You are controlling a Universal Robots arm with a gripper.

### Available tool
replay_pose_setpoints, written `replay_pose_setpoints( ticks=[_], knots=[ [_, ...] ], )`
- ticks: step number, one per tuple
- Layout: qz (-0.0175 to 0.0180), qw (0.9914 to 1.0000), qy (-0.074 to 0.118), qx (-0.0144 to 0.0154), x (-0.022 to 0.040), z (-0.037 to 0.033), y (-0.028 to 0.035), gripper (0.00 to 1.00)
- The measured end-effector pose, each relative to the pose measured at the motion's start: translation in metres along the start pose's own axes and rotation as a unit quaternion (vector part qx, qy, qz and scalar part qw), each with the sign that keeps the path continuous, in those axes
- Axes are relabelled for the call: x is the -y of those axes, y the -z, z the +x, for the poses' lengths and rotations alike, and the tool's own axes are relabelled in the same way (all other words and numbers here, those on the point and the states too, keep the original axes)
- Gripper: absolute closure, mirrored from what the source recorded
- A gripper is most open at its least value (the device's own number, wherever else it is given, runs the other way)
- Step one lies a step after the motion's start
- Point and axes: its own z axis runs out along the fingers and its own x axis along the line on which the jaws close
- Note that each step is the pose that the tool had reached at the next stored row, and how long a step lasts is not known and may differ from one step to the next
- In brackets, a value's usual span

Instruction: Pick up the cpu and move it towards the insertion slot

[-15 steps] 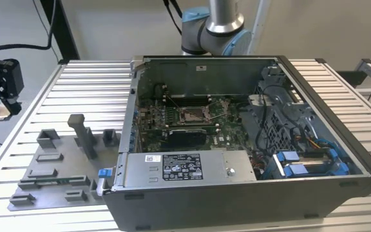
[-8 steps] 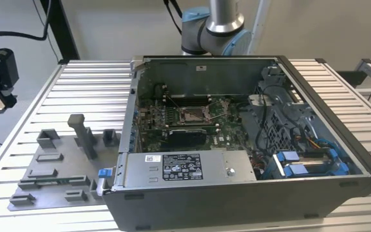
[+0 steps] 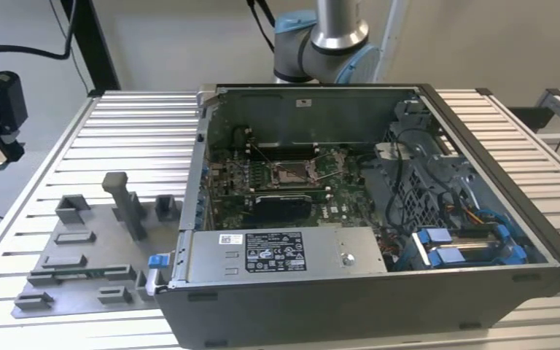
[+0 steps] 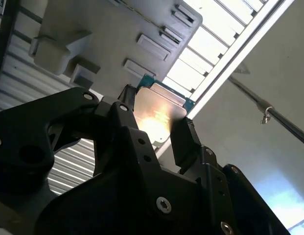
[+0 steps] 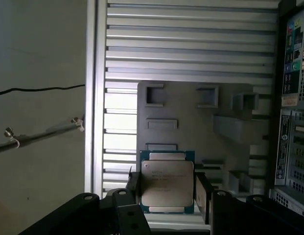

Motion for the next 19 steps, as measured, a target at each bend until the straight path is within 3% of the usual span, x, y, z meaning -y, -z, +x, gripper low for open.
replay_pose_setpoints(
  ticks=[3,11,19],
  knots=[
    [-0.0001,1.0,0.0,-0.0002,0.0002,-0.0061,-0.0001,1.0],
    [-0.0002,1.0,0.0,-0.0027,0.0007,-0.0318,-0.0002,1.0],
    [-0.0002,0.99999,0.0,-0.004,0.0012,-0.0522,-0.0002,1.0]
  ],
)
